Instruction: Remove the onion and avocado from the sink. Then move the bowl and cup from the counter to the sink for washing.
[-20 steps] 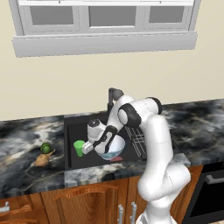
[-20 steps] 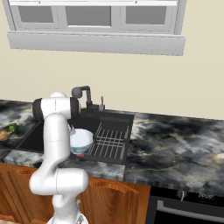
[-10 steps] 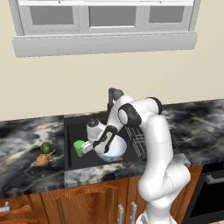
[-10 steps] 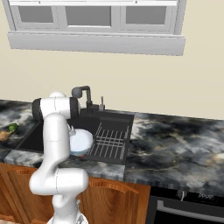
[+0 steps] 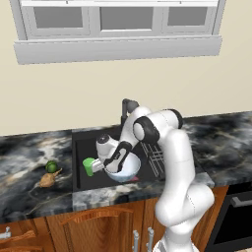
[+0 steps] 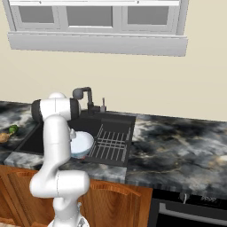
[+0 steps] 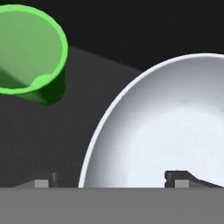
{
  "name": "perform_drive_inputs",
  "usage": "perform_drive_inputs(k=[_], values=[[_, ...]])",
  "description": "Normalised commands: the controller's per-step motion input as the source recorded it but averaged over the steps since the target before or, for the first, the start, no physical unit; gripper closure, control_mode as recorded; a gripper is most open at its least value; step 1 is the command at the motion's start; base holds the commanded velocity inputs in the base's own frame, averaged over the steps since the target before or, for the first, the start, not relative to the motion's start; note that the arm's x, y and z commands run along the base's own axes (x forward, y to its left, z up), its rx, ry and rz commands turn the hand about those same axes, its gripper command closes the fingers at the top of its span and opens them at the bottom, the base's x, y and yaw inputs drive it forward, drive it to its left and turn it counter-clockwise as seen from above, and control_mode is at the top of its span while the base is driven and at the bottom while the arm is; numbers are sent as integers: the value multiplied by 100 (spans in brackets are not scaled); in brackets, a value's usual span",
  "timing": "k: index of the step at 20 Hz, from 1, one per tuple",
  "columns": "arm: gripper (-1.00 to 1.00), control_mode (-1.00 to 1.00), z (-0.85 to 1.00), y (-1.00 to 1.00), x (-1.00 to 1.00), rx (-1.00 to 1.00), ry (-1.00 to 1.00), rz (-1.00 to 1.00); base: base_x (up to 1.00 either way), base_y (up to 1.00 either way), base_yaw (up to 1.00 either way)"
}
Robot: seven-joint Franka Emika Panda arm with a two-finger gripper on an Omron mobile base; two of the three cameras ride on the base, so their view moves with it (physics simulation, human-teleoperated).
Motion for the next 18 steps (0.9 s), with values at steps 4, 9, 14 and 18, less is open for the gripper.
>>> perform_drive_inputs(k=[4,9,14,18], values=[[-100,-100,12,3,-4,0,0,-9,0,0,0],[-100,-100,22,3,-5,0,-2,-8,0,0,0],[-100,-100,26,1,-10,0,-4,-9,0,0,0],[-100,-100,25,0,-15,0,-3,-10,0,0,0]])
